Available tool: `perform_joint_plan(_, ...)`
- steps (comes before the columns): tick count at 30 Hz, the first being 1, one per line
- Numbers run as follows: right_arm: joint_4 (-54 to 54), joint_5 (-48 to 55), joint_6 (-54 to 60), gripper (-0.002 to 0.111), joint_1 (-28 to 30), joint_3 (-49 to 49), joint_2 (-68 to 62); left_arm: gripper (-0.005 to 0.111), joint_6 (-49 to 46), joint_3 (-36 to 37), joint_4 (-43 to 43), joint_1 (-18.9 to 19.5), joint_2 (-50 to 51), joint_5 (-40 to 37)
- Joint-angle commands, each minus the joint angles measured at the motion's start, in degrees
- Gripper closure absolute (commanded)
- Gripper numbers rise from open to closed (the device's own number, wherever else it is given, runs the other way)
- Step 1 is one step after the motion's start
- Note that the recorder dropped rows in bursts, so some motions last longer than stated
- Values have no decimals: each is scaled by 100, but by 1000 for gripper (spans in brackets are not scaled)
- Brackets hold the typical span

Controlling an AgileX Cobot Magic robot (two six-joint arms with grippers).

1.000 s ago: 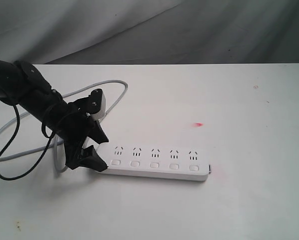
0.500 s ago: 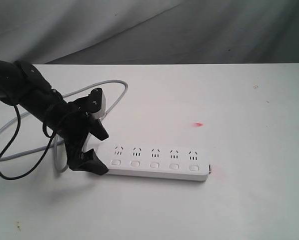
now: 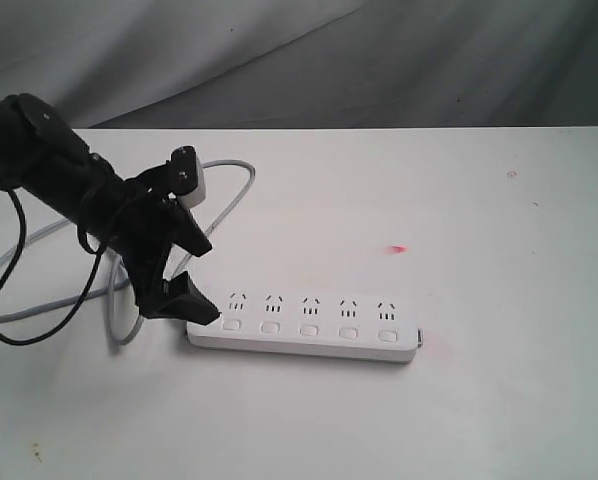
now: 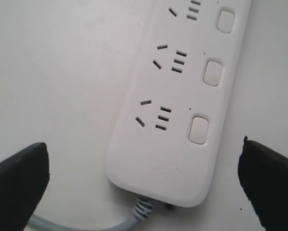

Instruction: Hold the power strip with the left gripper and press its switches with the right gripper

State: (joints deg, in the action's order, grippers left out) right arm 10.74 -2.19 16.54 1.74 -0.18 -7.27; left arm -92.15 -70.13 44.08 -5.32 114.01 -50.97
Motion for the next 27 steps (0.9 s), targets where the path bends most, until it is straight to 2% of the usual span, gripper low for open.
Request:
perform_joint_plan(1,12,7,9,108,38,18,31,7,194,-21,48,-29,-473,52)
perform_joint_plan(6,12,7,9,108,38,18,31,8,684,-21,48,-29,-1050,145)
perform_joint_plan(10,13,7,-1,108,38,18,31,8,1473,-21,48,-29,-1479,104)
perform_joint_plan(12,13,7,-1,108,38,18,31,11,1670,-21,31,-29,-1671,92)
perform_joint_plan(14,13,7,-1,108,38,18,31,23,1711,-21,31,-29,-1825,13)
perform_joint_plan(21,13,7,-1,108,38,18,31,104,1716,-21,109,-29,-2343,-857)
perform_joint_plan(27,13,7,-1,108,38,18,31,106,1719,-21,271,-29,-2620,-1740)
